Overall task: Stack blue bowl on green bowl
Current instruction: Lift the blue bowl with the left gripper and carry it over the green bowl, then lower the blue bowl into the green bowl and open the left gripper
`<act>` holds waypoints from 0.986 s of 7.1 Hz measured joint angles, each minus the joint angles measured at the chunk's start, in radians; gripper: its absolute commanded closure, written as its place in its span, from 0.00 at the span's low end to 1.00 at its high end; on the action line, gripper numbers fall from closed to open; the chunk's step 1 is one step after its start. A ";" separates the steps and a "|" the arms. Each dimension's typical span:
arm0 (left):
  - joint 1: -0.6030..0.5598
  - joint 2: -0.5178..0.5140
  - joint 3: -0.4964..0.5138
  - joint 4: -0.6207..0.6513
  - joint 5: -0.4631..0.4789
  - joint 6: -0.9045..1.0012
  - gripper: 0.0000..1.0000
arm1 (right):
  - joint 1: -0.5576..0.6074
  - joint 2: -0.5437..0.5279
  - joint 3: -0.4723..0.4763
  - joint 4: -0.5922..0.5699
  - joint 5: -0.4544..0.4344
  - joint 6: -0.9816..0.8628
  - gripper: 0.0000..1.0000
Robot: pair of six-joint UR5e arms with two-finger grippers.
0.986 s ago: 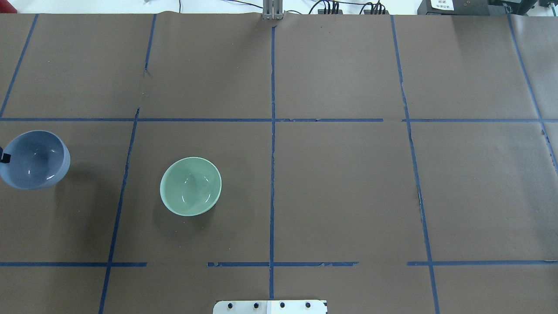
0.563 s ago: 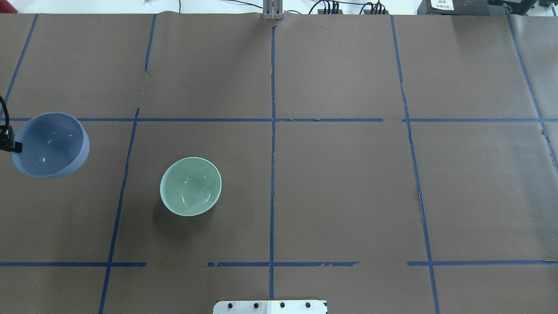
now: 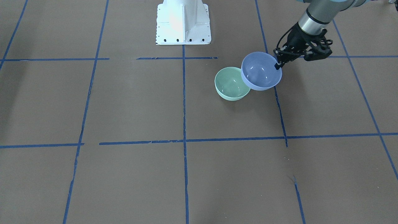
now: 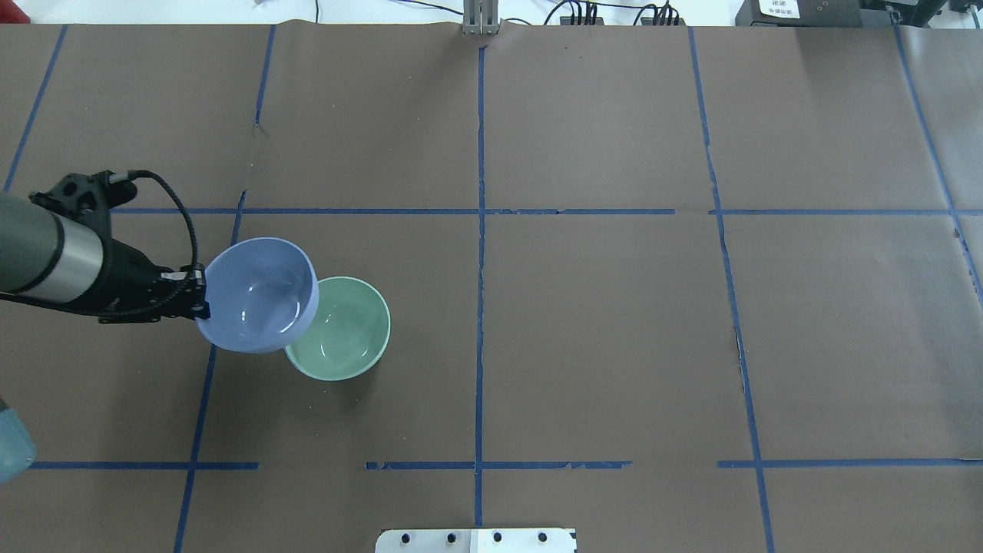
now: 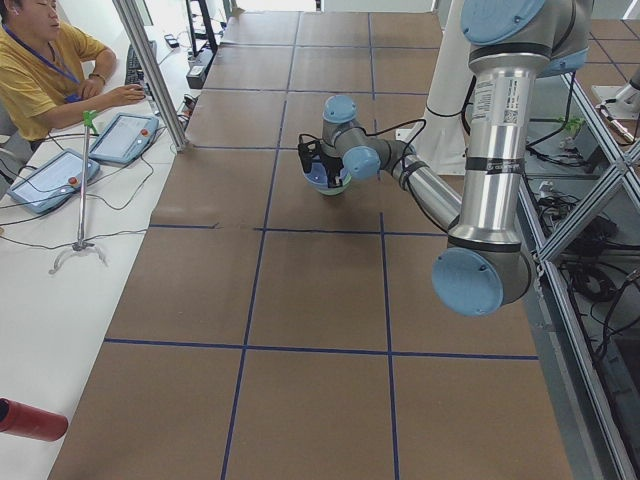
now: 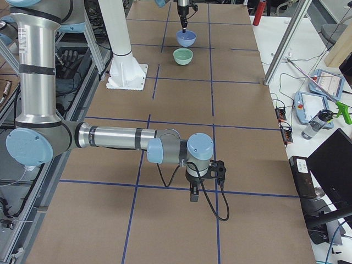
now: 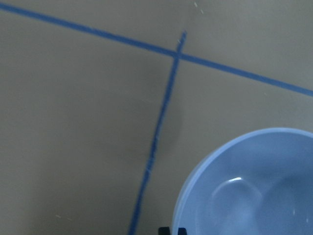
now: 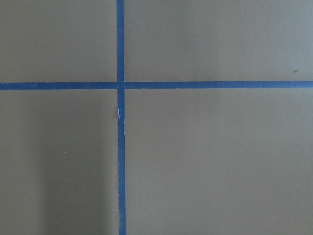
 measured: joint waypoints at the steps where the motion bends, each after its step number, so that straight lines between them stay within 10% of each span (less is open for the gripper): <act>1: 0.037 -0.055 0.015 0.041 0.025 -0.043 1.00 | 0.000 0.000 0.000 0.000 0.000 0.000 0.00; 7: 0.118 -0.185 0.111 0.119 0.108 -0.129 1.00 | 0.000 0.000 0.000 0.000 -0.001 0.000 0.00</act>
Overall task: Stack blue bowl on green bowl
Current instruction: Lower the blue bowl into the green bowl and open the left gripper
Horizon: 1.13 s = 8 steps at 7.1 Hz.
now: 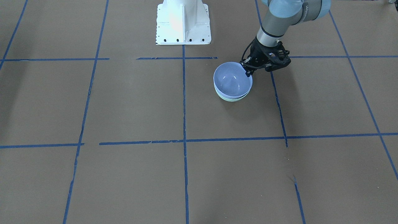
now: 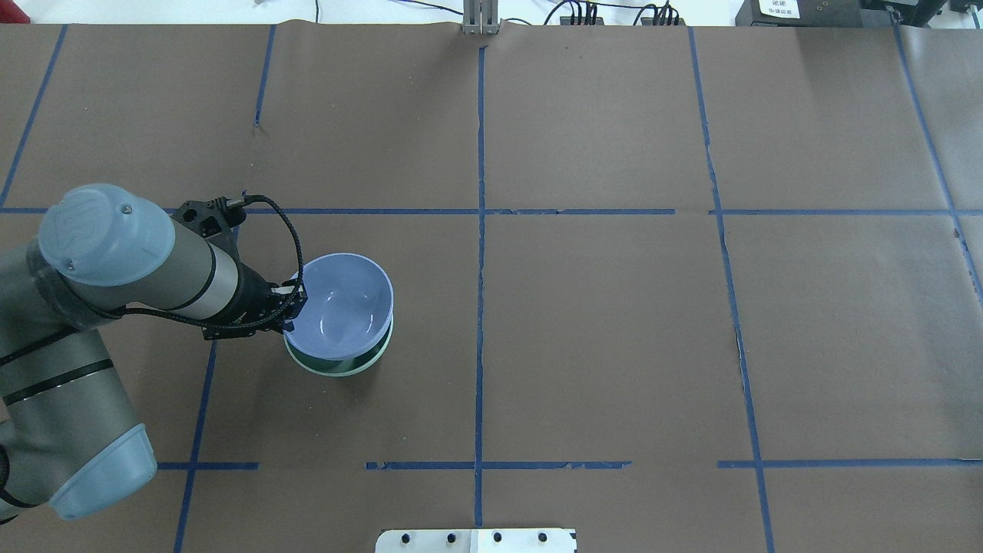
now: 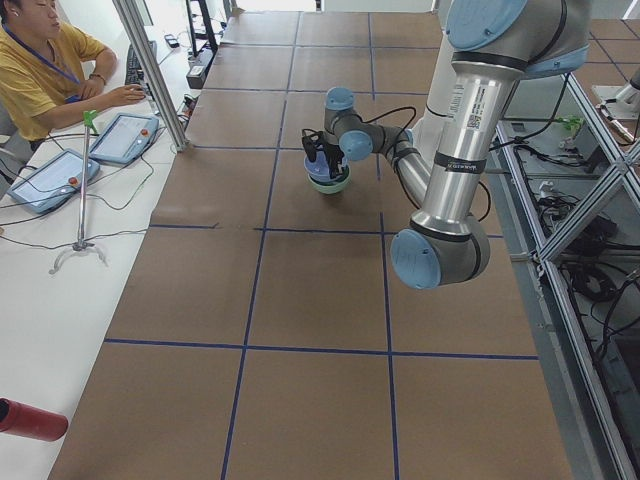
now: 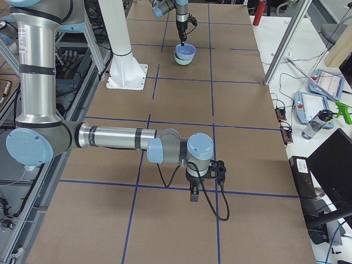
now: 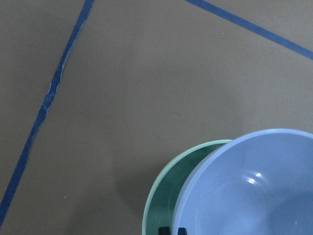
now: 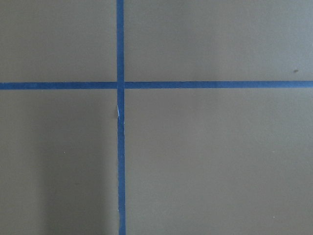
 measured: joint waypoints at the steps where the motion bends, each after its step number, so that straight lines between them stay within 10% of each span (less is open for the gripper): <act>1: 0.005 0.012 0.000 -0.001 0.001 0.003 1.00 | 0.000 0.000 0.000 0.000 0.000 0.000 0.00; 6: 0.029 0.030 0.005 -0.040 -0.007 0.014 1.00 | 0.000 0.000 0.000 0.000 0.000 0.000 0.00; 7: 0.029 0.029 0.008 -0.043 -0.008 0.014 0.82 | 0.000 0.000 0.000 0.000 0.001 0.000 0.00; 8: 0.029 0.028 0.017 -0.044 -0.008 0.015 0.43 | 0.000 0.000 0.000 0.000 0.001 0.000 0.00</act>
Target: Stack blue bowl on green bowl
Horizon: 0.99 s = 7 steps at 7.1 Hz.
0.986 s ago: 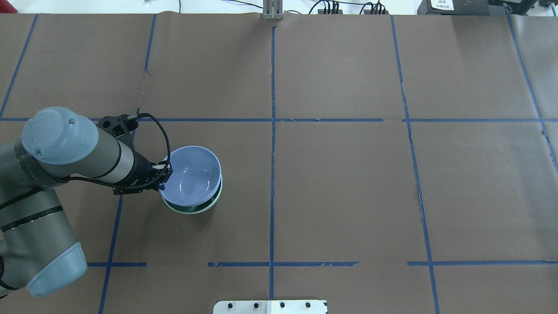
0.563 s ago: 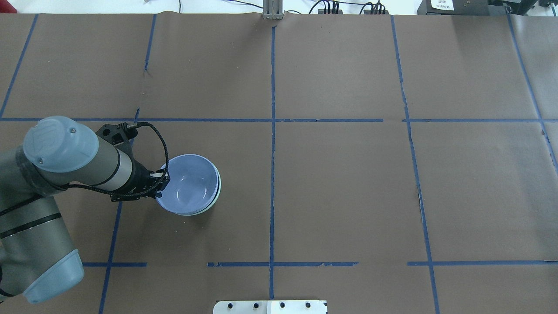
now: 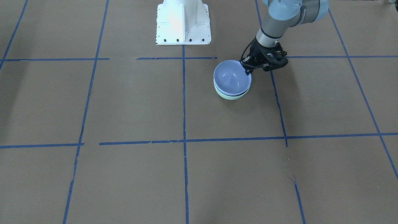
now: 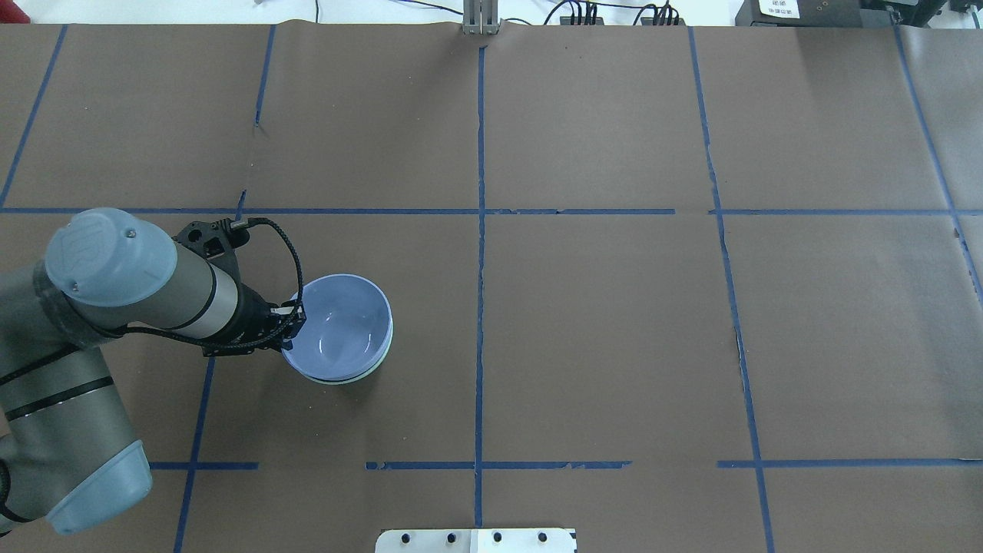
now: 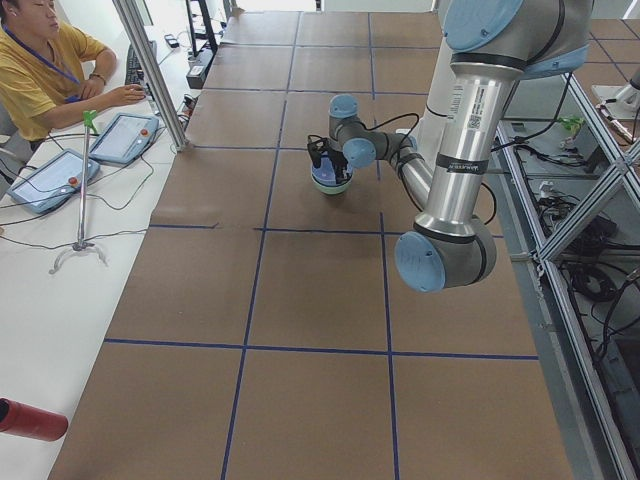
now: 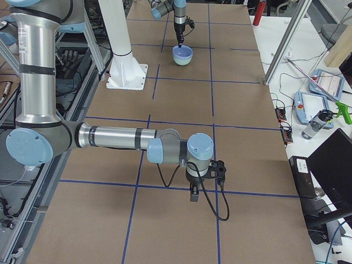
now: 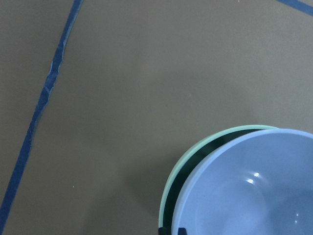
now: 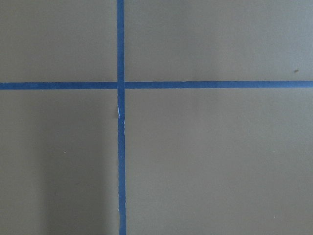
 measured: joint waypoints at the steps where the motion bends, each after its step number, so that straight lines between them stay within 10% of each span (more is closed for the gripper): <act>1: 0.000 -0.002 0.012 -0.001 0.000 0.000 0.00 | 0.000 0.000 0.000 0.000 0.000 0.000 0.00; 7: -0.133 0.070 -0.062 0.002 -0.056 0.263 0.00 | 0.000 0.000 0.000 -0.001 -0.001 0.000 0.00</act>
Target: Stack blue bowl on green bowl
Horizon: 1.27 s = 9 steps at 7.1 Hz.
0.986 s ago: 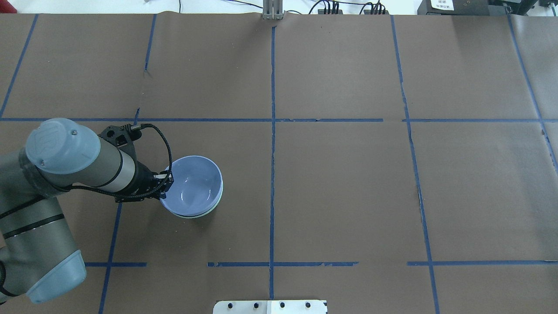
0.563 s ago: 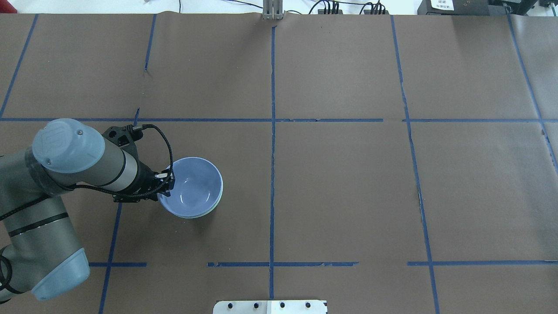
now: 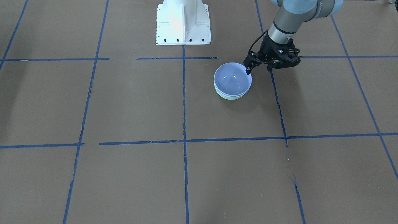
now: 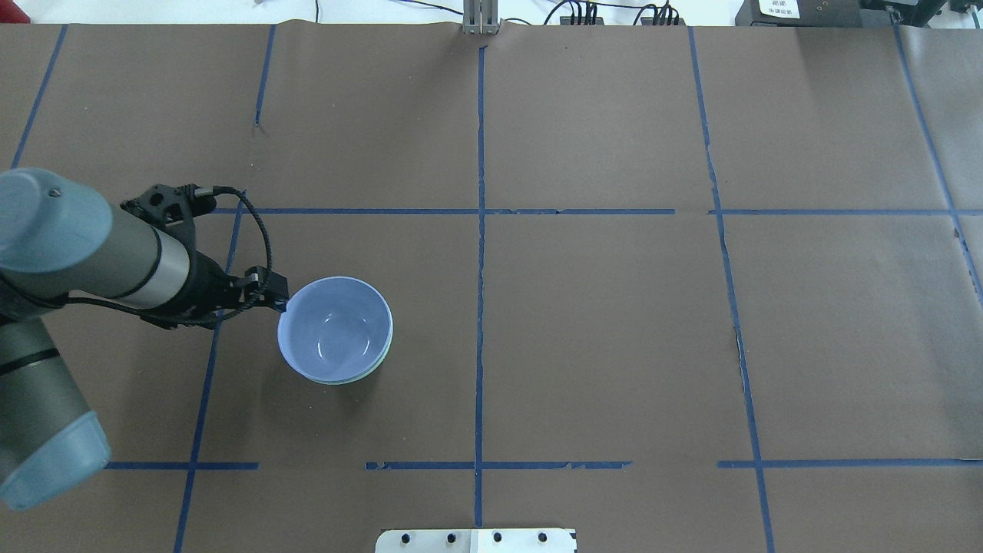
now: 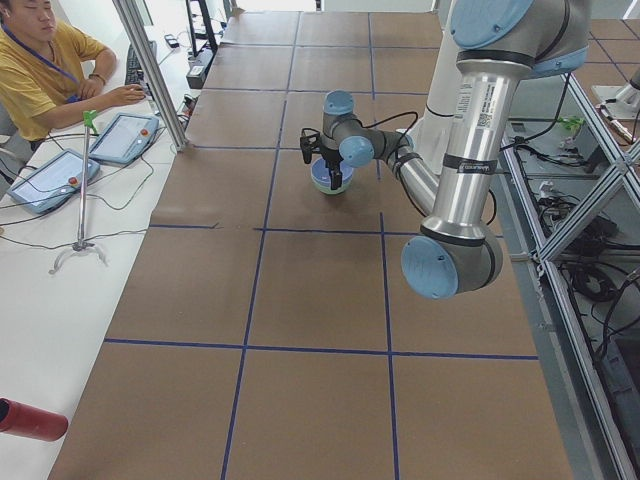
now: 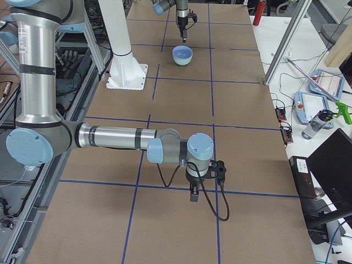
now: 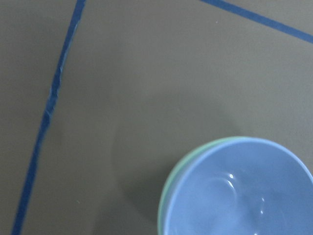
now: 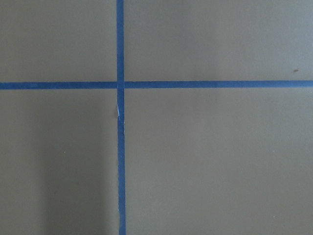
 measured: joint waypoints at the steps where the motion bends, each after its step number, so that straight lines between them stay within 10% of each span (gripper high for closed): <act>1: -0.092 0.053 0.001 0.002 -0.054 0.184 0.00 | 0.000 0.000 0.000 0.001 0.000 0.000 0.00; 6: -0.649 0.346 0.140 0.045 -0.247 1.218 0.00 | 0.000 0.000 0.000 0.000 0.000 0.000 0.00; 9: -0.859 0.385 0.228 0.158 -0.297 1.473 0.00 | 0.000 0.000 0.000 0.000 0.000 0.000 0.00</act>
